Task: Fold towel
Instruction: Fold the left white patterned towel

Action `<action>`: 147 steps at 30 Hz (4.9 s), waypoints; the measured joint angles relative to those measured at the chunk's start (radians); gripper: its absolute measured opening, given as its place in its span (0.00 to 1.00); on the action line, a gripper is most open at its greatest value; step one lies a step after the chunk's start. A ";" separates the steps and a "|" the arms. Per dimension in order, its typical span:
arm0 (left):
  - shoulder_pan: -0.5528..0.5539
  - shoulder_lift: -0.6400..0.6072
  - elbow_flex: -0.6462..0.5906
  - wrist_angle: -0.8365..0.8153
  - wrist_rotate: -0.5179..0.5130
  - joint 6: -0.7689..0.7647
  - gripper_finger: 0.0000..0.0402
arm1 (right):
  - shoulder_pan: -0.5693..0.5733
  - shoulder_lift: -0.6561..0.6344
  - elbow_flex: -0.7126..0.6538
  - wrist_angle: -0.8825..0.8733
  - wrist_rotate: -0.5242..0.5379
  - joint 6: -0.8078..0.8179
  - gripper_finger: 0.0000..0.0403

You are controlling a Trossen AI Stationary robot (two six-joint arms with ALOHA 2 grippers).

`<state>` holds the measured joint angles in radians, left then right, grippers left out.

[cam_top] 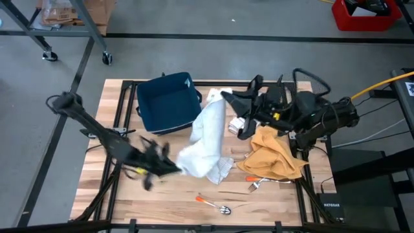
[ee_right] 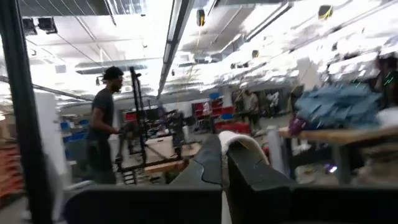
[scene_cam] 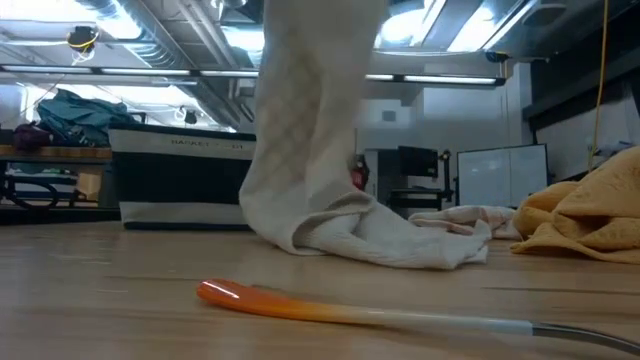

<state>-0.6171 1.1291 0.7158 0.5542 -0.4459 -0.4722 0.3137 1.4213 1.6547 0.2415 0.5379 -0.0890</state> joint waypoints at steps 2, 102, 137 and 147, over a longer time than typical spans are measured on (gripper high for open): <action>0.003 -0.121 0.000 -0.018 -0.044 0.022 0.00 | 0.000 -0.018 0.000 0.019 0.012 -0.051 0.00; -0.458 0.063 1.066 -0.300 -0.619 1.135 0.00 | 0.349 0.053 0.213 0.145 -0.071 -0.265 0.00; -0.233 0.050 1.058 -2.048 -0.559 -0.300 0.00 | -0.094 0.053 0.212 -1.126 -0.249 0.361 0.00; -0.248 0.148 1.058 -2.024 -0.055 -0.415 0.00 | 0.049 0.080 0.212 -1.366 -0.451 0.577 0.00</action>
<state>-0.8656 1.2770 1.7741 -1.4695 -0.5009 -0.8871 0.3625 1.5011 1.8668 -1.1248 0.0866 0.4879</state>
